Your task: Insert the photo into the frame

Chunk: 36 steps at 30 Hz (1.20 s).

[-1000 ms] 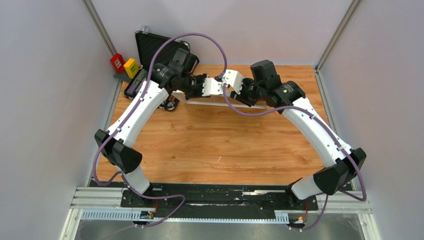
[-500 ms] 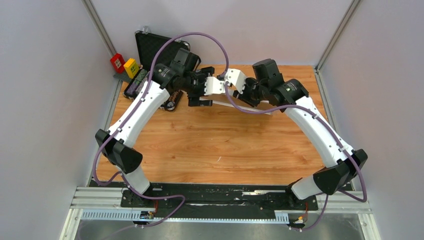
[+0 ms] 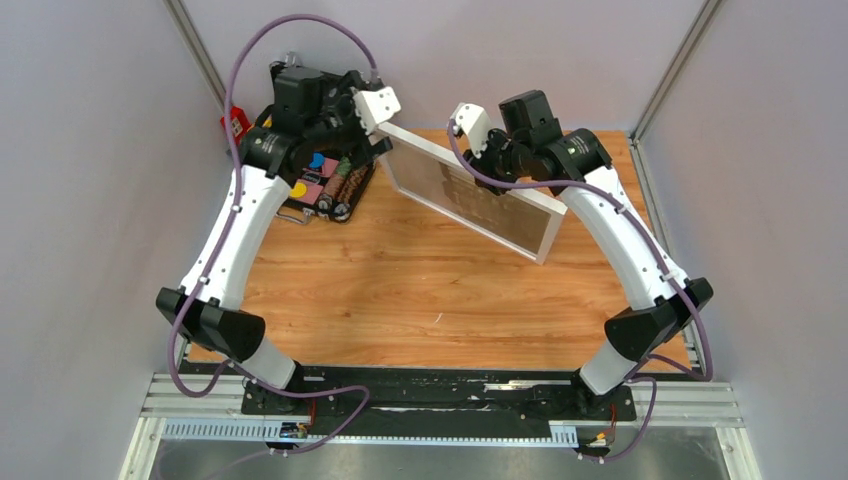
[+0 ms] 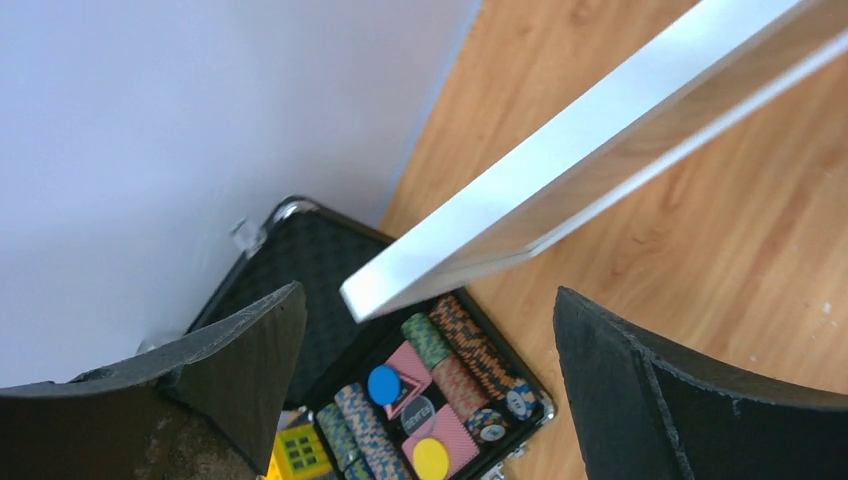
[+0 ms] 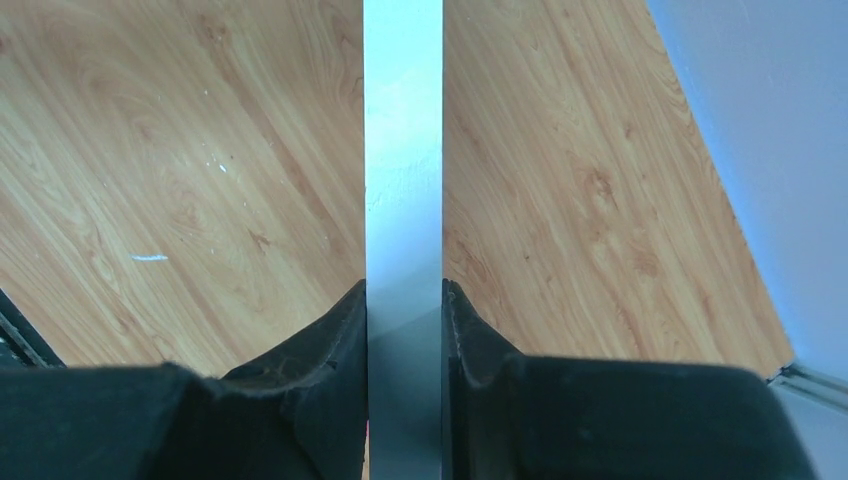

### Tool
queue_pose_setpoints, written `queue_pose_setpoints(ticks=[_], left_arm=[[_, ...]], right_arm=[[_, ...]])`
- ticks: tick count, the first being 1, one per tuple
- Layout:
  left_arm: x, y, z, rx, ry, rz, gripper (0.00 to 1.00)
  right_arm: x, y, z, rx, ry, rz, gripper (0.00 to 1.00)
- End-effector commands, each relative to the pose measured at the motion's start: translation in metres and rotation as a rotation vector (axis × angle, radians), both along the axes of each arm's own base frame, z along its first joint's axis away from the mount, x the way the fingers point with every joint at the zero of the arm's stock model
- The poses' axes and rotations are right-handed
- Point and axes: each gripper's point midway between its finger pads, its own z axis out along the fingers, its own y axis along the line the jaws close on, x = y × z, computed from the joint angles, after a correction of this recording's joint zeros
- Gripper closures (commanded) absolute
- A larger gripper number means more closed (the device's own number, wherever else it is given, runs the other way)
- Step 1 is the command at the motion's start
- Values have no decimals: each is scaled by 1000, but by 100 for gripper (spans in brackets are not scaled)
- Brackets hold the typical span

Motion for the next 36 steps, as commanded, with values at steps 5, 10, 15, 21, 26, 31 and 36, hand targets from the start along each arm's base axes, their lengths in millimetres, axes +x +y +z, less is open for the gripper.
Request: queue_pose_setpoints(ticks=[5,10,15,21,26,31,36], left_arm=[[-2,27,38,-192,-59,82,0],[-5,30,16,-191,-11,85,0],[-8,30,0,-181,17,79,0],[-10,26,-15,-180,70,57,0],[-14,21,-29,-175,119,31,0],[-18,20,-36,-164,140,16,0],[-23,21,-44,-148,160,4,0]], right_arm=[[27,-2,57,268,5,-162,100],[47,-25,65,381,67,-258,100],[62,-48,61,426,101,-337,100],[78,-79,53,482,151,-421,100],[90,-106,46,529,192,-470,100],[100,-135,39,563,216,-527,100],[107,-158,28,609,265,-575,100]])
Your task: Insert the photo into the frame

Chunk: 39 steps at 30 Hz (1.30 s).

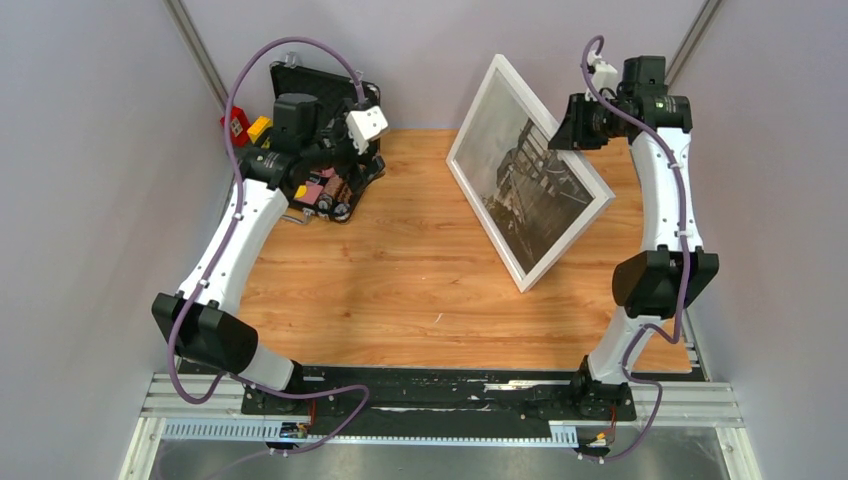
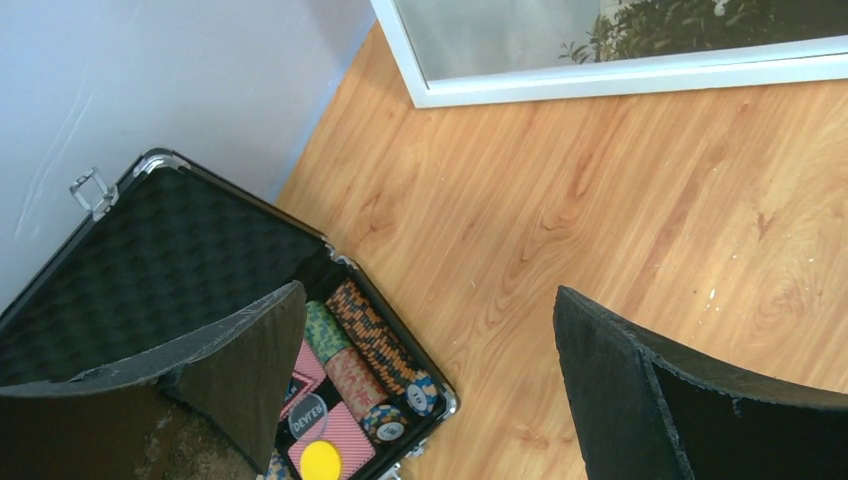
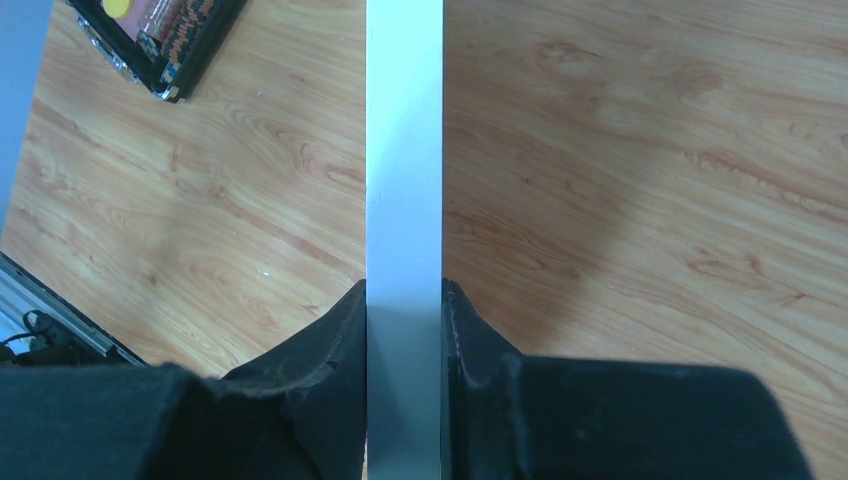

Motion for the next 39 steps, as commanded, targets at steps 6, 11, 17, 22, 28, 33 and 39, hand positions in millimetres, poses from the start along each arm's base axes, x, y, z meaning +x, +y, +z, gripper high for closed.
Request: queue_pose_setpoints(ticks=[6,11,17,22,28,33,39], left_arm=[[-13,-3,-5,-19,25,-39,0],[-11,-5,-15,-21,54,-47,0],[-10,-7,-21,-27,74,-51,0],[-10,-9,-24,-35,87,-54,0],[-7,-12,-33,-41,118,-61,0],[-8,-14,-36,-49,138,-65,0],[-7,-16,-41,-59,166,-65,0]], right_arm=[[22,-36,14,138,-54,-76,100],[25,-50,-2,189,-18,-104,100],[24,-65,-30,265,64,-152,100],[15,-65,-60,374,132,-154,100],[1,-59,-91,497,167,-143,100],[-16,-49,-123,595,186,-147,97],[-46,-33,-167,668,212,-157,91]])
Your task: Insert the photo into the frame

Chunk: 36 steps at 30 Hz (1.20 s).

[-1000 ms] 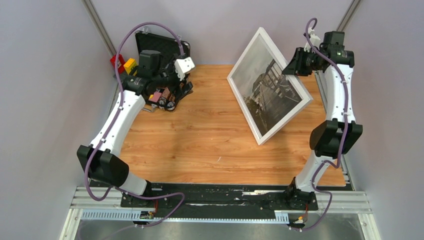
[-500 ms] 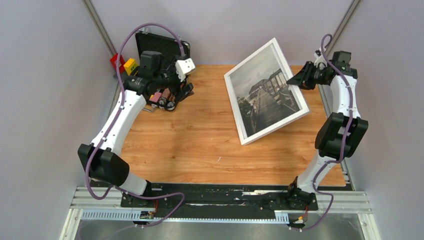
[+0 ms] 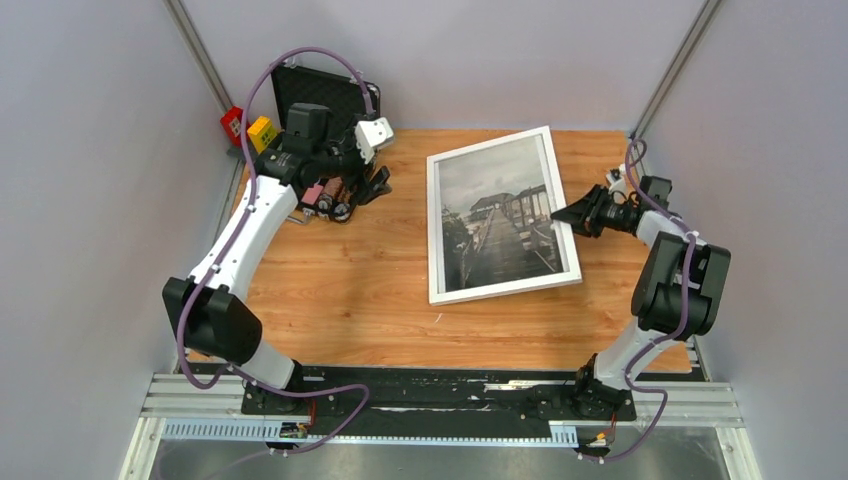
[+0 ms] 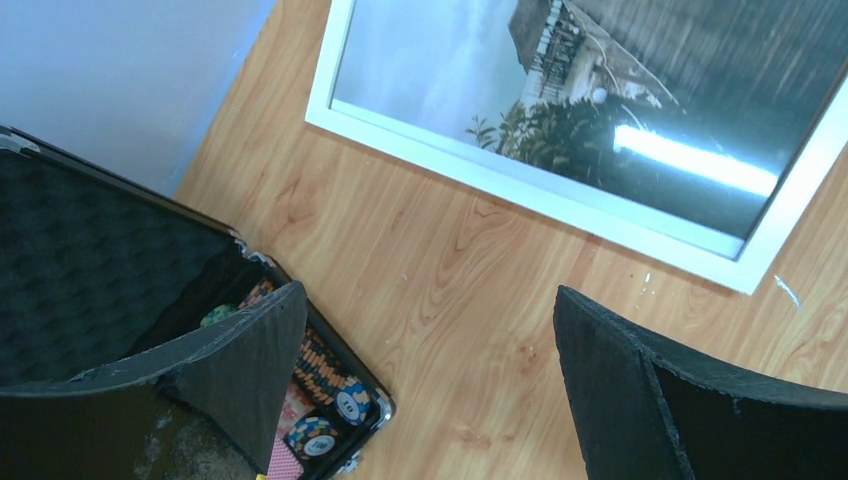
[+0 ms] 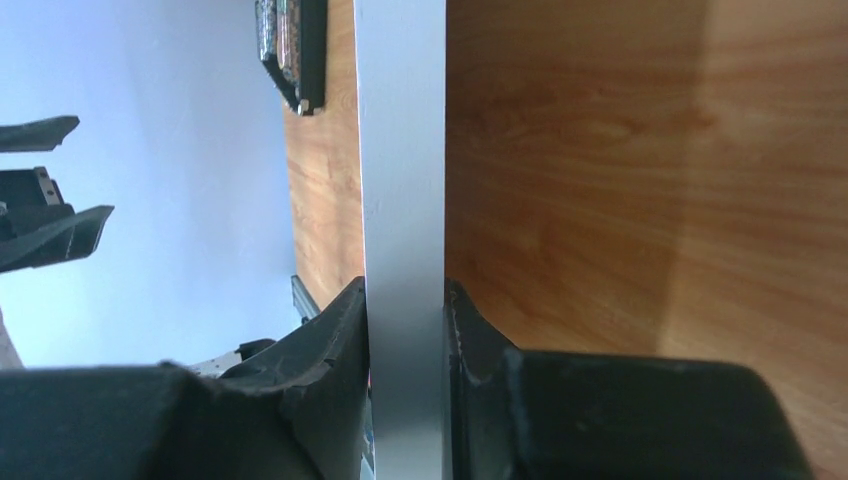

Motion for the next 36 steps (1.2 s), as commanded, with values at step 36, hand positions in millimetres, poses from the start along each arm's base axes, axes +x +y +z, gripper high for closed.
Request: queue_pose_setpoints(ticks=[36], left_arm=[[9,-11,-28,-41,153,5,0]], right_arm=[[-43,41,-87,-53,1,60,51]])
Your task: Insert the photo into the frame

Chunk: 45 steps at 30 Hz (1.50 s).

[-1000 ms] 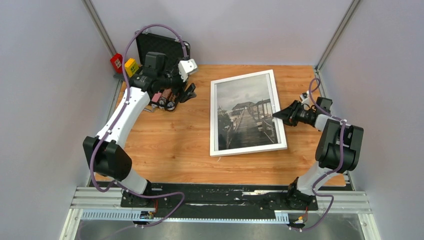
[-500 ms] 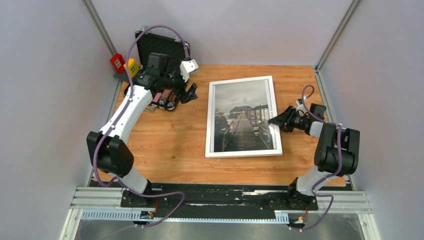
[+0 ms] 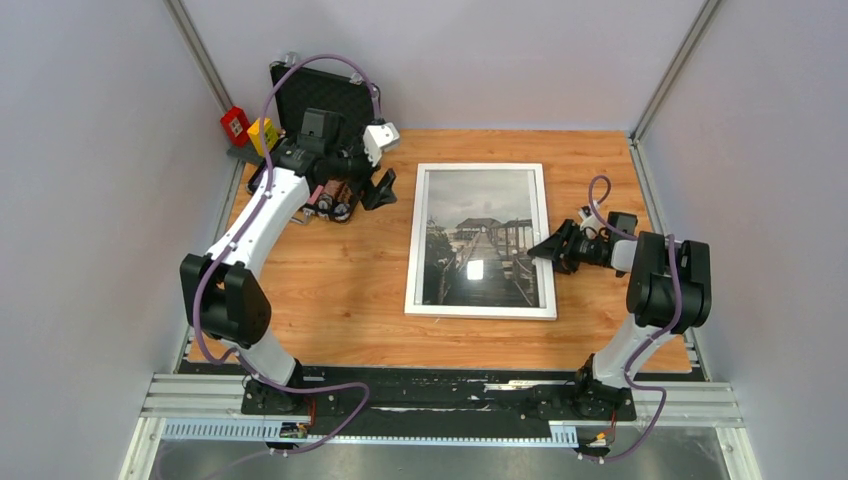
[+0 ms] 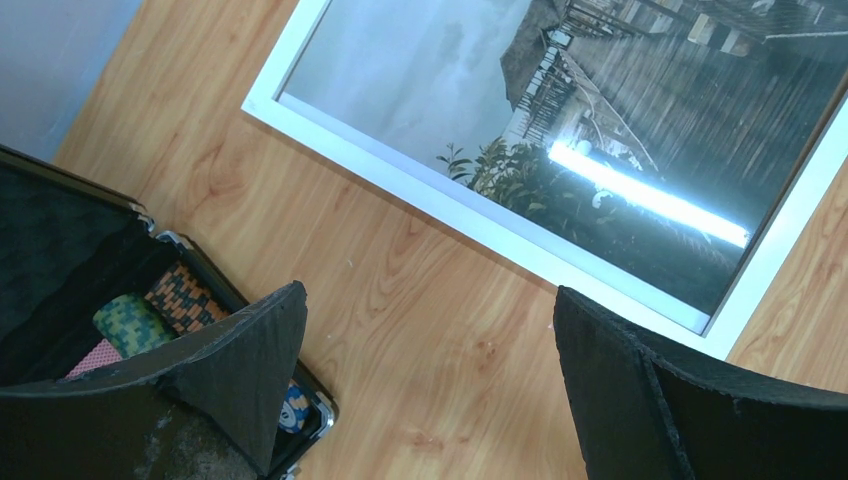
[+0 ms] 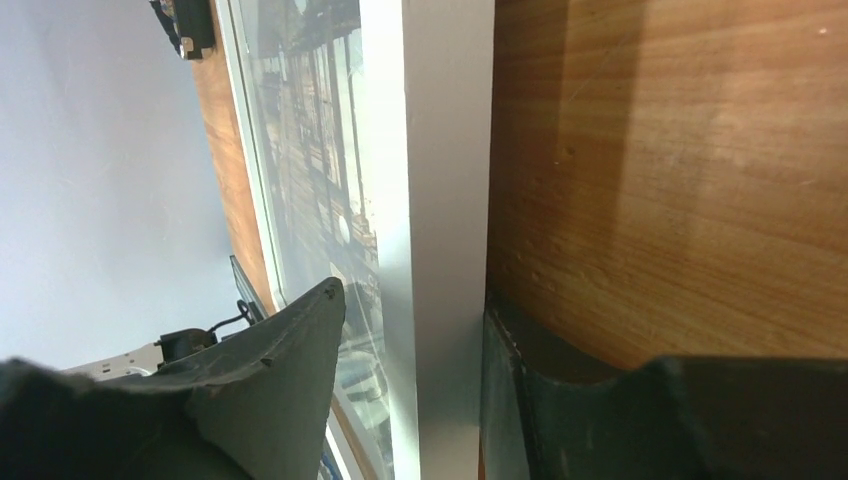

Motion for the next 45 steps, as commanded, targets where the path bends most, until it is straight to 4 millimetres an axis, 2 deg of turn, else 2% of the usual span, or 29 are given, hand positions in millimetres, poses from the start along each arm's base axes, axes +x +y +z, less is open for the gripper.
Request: queue_pose_setpoints(ticks=[1,7,10,16,21,24,25,26,27,28,29,30,31,36,45], left_arm=[[3,-3,14,-30,-11,-6,0],[4,-3,8,-26,0,-8,0],[4,-3,4,-25,10,-8,0],[2,-2,-2,-28,20,9,0],[2,1,1,-37,-15,42,0],[2,4,0,-43,-32,73,0],[1,7,-7,-33,-25,90,0],[2,8,-2,-42,-45,102,0],[2,11,-9,-31,-40,123,0],[4,12,-4,-41,-62,140,0],[5,17,-11,-29,-58,169,0],[7,18,-6,-39,-76,189,0],[8,23,-12,-26,-73,218,0],[13,33,-16,-34,-87,318,0],[8,45,-30,-30,-77,405,0]], right_arm=[[14,1,13,-10,-88,53,50],[11,1,7,-20,-41,70,37],[7,0,1,-38,-25,83,35],[8,-2,4,-63,-34,90,32],[4,-7,0,-116,-22,92,30],[6,-9,5,-139,-39,90,30],[7,-10,6,-146,-43,90,30],[7,-11,7,-156,-47,90,30],[6,-12,8,-166,-45,90,30],[7,-13,9,-178,-48,89,29],[7,-15,10,-192,-51,86,29],[8,-17,11,-206,-55,85,29],[9,-19,13,-220,-62,81,29],[12,-27,18,-290,-84,61,28],[17,-39,25,-376,-107,43,28]])
